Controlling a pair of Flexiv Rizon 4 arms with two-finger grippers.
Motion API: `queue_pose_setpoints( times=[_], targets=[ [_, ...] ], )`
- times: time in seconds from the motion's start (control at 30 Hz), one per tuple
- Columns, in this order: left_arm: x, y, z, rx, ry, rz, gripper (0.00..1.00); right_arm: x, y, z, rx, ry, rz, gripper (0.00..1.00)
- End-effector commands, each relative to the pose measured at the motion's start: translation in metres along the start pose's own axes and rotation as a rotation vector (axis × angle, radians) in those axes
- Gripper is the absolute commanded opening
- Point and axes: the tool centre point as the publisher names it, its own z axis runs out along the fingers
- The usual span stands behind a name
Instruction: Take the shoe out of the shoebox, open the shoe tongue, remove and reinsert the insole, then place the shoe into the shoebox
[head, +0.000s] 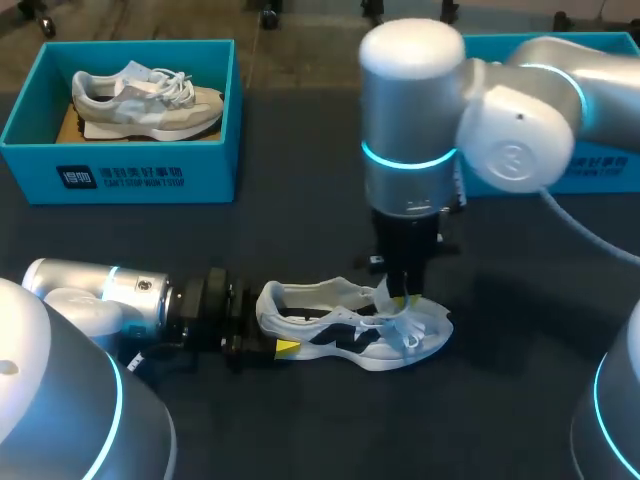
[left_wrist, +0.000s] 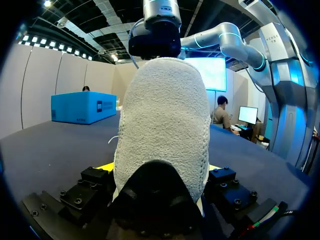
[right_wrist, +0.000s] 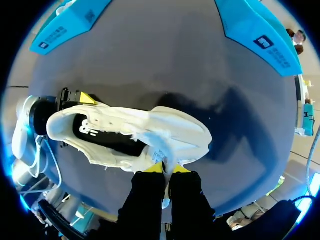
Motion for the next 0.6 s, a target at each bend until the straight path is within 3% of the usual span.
queue_pose_setpoints(
  times=[0.03, 0.6],
  targets=[
    [-0.003, 0.005, 0.004, 0.0, -0.001, 0.0, 0.0, -0.01, -0.002, 0.006, 0.006, 0.206, 0.008, 0.0],
    [-0.003, 0.005, 0.004, 0.0, -0.001, 0.0, 0.0, -0.031, -0.009, 0.024, 0.004, 0.27, -0.022, 0.0]
  ],
)
